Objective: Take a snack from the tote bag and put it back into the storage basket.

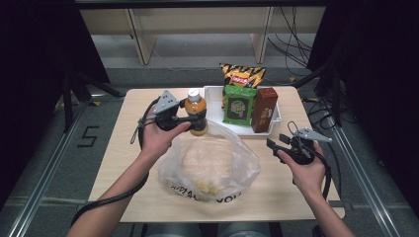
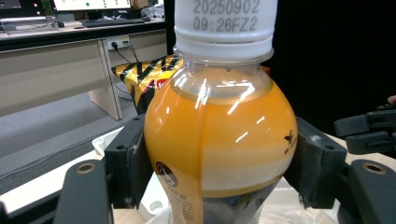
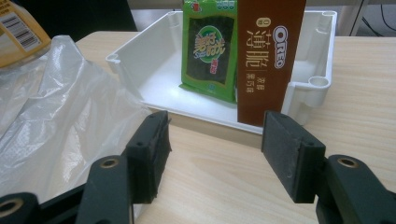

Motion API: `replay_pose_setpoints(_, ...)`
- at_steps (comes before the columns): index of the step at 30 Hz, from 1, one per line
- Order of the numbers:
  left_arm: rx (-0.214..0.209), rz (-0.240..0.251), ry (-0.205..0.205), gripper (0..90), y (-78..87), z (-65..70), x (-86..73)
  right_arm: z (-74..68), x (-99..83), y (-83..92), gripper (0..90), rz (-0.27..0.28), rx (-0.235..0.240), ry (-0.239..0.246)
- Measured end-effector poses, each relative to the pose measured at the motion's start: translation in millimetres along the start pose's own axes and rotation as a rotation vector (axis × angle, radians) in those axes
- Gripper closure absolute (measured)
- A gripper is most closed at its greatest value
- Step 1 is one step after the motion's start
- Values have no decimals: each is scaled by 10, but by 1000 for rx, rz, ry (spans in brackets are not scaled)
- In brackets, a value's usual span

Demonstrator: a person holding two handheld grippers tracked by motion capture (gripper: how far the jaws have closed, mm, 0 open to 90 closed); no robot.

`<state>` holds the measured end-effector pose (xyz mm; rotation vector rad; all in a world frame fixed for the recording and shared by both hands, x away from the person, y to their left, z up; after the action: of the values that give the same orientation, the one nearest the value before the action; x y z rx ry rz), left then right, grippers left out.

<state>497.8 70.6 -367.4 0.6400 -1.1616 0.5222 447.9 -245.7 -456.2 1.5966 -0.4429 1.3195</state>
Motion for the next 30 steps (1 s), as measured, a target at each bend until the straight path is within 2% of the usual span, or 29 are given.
replay_pose_setpoints(4,3,4,3,306,-15,-14,11,1,-8,-7,424,1,0,2)
replay_pose_setpoints(8,7,6,3,306,-22,-34,27,-19,-2,-11,424,1,-8,-32)
replay_pose_setpoints(11,7,6,2,306,-32,-38,41,6,-16,-12,424,-7,-12,-2)
replay_pose_setpoints(14,8,8,0,306,-48,-38,55,-2,-15,-11,424,-5,-3,-3)
replay_pose_setpoints(15,7,9,2,306,-56,-36,58,-11,-6,-18,424,-1,-8,-23)
replay_pose_setpoints(19,8,12,5,306,-86,-37,74,-11,-11,-17,424,-2,-5,-20)
replay_pose_setpoints(20,8,10,2,306,-92,-40,78,0,-23,-11,424,-6,3,3)
replay_pose_setpoints(21,7,11,3,306,-99,-40,83,2,-24,-13,424,-5,2,5)
replay_pose_setpoints(26,7,17,6,306,-125,-41,123,-13,-32,-11,424,-12,10,-1)
replay_pose_setpoints(27,6,20,7,306,-132,-38,131,-24,-33,-8,424,-15,6,-16)
replay_pose_setpoints(30,3,21,4,306,-146,-33,156,-16,-34,-10,424,-11,14,2)
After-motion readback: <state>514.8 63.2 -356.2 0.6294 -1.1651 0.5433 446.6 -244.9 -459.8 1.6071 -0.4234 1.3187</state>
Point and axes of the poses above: each handheld gripper's, and its own axes: y roughly backward along the jaws, x roughly out of its top, z roughly to its right, the point moved 6 cm from there along -y, roughly forward along the jaws, and after that the axes turned 14 degrees about y, right-handed, at the moved point
